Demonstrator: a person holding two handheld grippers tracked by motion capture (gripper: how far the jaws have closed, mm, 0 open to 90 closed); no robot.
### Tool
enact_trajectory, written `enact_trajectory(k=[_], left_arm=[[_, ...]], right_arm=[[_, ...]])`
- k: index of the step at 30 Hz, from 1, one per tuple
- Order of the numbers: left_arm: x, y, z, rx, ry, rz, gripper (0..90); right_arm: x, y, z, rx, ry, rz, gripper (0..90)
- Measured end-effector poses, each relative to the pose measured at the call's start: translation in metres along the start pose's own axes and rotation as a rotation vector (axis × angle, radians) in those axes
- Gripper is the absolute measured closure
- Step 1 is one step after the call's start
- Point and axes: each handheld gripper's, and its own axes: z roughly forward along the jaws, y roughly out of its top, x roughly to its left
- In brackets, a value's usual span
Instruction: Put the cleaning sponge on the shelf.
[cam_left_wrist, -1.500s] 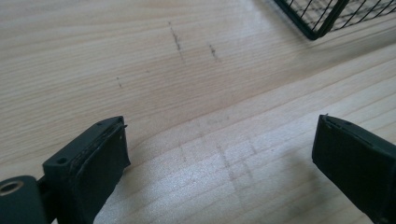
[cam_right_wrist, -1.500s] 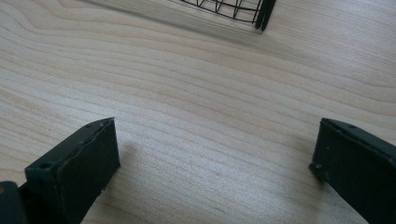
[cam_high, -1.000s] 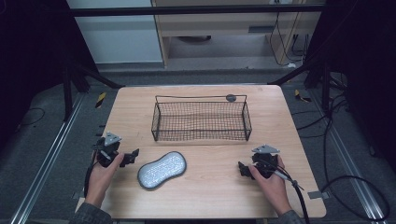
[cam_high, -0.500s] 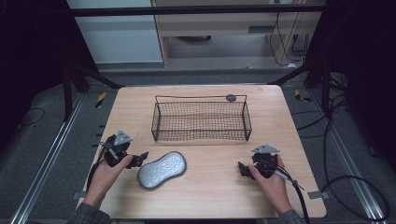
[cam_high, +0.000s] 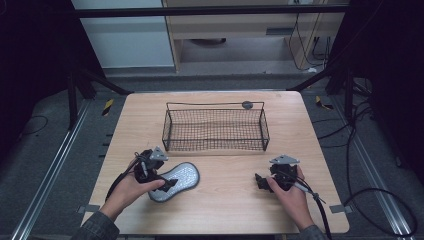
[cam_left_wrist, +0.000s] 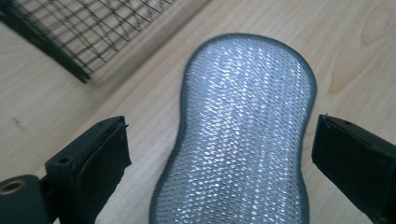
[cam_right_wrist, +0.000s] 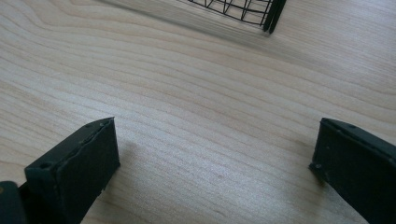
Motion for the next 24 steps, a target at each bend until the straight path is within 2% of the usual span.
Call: enact_trajectory(k=[3,11,13,19,20,21,23,24], left_arm=[[-0.004,0.004,0.005,0.053,0.005,0.023,3.2],[-0.012,0.006,0.017,0.183,-0.039,0.091,3.3],[-0.012,0.008,0.020,0.197,-0.035,0.105,3.9],[-0.014,0.014,0.022,0.218,-0.024,0.106,3.8],[-0.014,0.015,0.022,0.229,-0.021,0.118,3.8],[-0.015,0.015,0.025,0.236,-0.035,0.122,3.6],[-0.015,0.015,0.026,0.241,-0.035,0.119,3.5],[-0.012,0.014,0.030,0.260,-0.034,0.117,3.7]], right_arm=[[0.000,0.000,0.000,0.001,0.005,-0.004,0.7],[-0.001,0.001,0.000,0.006,0.007,-0.009,0.7],[-0.001,0.001,0.000,0.007,0.007,-0.010,0.7],[-0.001,0.001,0.000,0.007,0.007,-0.010,0.7],[-0.001,0.001,0.000,0.007,0.007,-0.010,0.7],[-0.001,0.001,0.000,0.008,0.007,-0.009,0.7],[-0.001,0.001,0.000,0.007,0.007,-0.011,0.7],[-0.001,0.001,0.000,0.007,0.006,-0.009,0.7]])
